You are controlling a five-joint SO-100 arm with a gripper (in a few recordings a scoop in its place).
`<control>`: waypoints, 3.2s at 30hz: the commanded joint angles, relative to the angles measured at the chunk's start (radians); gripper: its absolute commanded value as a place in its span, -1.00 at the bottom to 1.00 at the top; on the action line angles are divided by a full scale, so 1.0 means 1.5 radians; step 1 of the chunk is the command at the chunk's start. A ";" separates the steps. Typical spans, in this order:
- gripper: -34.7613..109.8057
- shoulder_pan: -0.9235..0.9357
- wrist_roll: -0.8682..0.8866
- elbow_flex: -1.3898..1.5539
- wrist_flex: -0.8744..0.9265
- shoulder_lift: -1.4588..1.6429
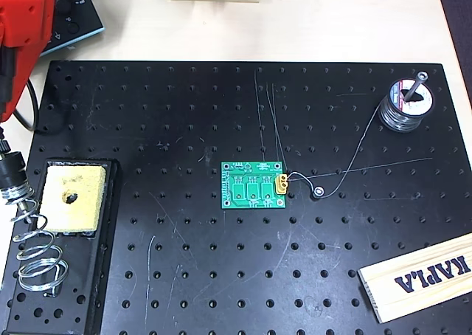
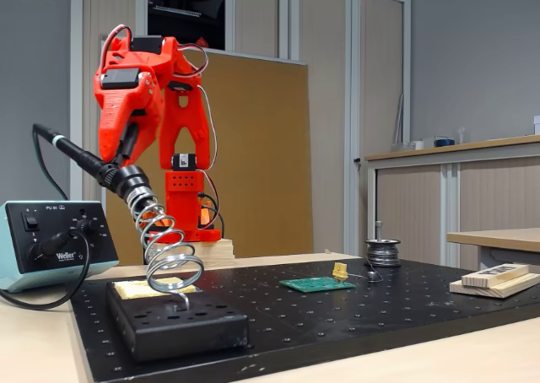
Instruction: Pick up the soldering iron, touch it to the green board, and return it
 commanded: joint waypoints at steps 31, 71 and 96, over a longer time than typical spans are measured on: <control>-0.18 -0.072 0.043 0.111 0.044 0.166; -0.38 0.065 0.006 0.365 -0.216 0.226; -0.52 0.196 -0.010 0.389 0.057 0.472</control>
